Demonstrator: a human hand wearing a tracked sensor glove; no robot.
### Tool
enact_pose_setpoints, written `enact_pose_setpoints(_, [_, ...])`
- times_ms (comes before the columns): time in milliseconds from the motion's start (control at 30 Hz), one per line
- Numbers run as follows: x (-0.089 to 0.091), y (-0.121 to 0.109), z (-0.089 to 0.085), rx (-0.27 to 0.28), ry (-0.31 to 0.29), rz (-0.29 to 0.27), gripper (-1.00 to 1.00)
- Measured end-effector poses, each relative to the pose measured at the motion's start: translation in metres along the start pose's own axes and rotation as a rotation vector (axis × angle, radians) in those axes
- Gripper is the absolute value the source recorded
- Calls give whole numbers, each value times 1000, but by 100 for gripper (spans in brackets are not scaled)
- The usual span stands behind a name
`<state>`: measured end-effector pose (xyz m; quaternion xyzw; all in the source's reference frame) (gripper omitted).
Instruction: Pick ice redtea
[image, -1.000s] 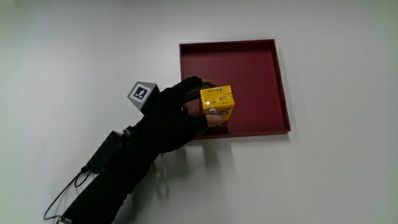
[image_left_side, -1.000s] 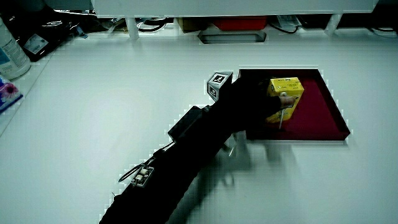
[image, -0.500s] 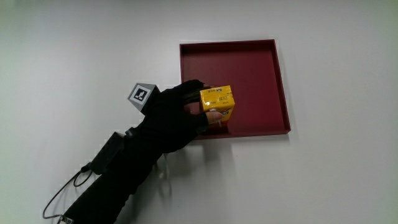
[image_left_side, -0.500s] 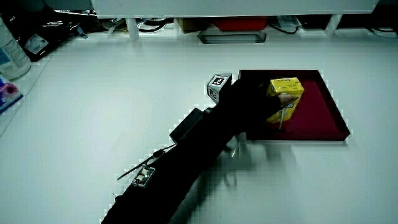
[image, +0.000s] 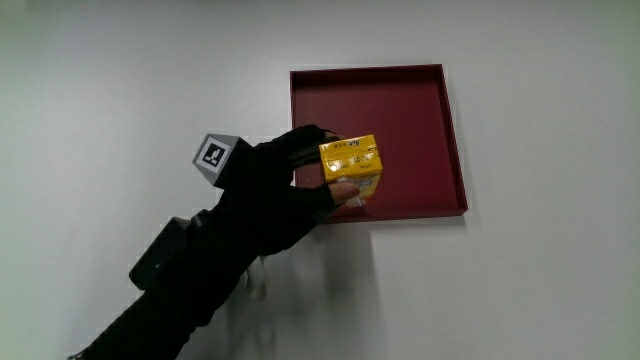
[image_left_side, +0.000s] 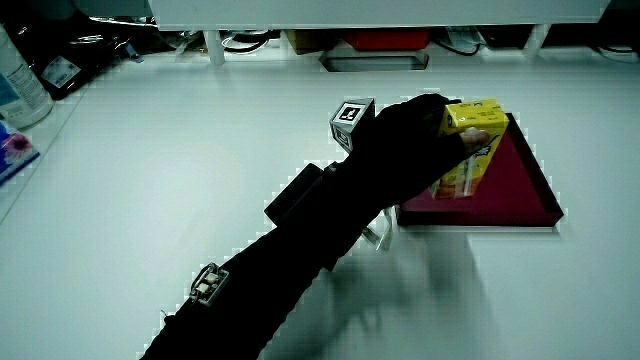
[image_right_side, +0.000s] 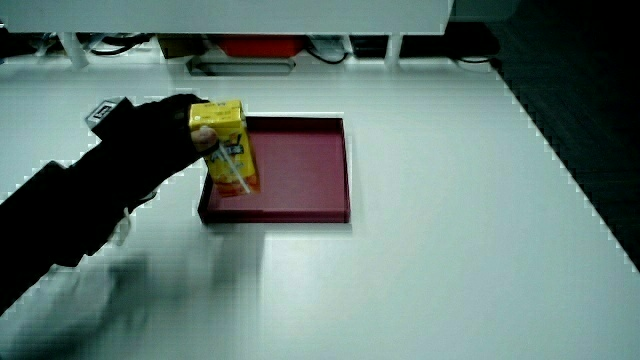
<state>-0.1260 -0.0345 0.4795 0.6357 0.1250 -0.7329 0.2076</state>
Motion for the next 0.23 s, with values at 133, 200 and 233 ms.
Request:
enact_pose_setpoints(133, [18, -8, -6, -5, -9, -38, 100])
enact_pose_setpoints(200, [23, -12, -10, -6, -26, -55, 100])
enact_pose_setpoints(233, [26, -14, -13, -14, -27, -63, 100])
